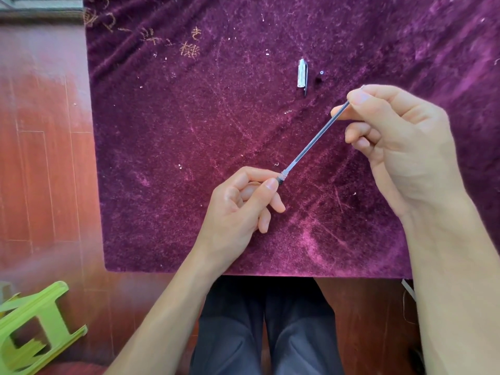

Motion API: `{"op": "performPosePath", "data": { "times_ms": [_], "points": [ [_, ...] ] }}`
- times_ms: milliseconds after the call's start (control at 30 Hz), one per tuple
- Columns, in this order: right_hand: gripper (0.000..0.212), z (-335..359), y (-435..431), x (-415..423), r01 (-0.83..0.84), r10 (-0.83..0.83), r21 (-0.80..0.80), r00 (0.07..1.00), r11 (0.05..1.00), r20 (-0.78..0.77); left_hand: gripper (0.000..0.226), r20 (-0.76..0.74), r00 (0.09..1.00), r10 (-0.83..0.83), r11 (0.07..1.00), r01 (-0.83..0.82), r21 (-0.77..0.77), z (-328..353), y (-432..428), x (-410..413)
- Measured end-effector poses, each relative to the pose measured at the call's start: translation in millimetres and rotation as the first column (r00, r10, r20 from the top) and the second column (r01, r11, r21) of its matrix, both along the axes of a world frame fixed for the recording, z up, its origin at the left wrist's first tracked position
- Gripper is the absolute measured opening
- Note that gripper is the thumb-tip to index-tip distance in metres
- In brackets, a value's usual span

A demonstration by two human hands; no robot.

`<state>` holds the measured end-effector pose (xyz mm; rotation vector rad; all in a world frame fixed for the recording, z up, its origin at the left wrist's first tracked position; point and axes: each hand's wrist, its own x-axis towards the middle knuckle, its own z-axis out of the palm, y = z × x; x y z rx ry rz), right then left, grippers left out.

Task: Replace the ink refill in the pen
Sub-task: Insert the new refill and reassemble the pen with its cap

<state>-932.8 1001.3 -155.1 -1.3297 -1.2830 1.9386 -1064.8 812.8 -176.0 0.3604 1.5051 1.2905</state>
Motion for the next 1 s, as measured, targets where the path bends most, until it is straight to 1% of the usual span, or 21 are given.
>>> {"op": "performPosePath", "data": {
  "times_ms": [500, 767, 1000],
  "points": [
    [0.008, -13, -22, -12, -0.129, 0.130, -0.013, 0.988, 0.992, 0.085, 0.014, 0.029, 0.998, 0.052, 0.999, -0.052, -0.012, 7, 14, -4],
    [0.008, -18, -37, -12, -0.171, 0.174, -0.043, 0.980, 0.984, 0.091, 0.016, 0.042, 0.997, 0.066, 0.998, -0.065, -0.021, 6, 20, -6],
    [0.009, -22, -44, -15, -0.192, 0.194, -0.043, 0.980, 0.980, 0.043, 0.016, 0.048, 0.995, 0.085, 0.996, -0.084, -0.023, 5, 22, -8]
  ]
}}
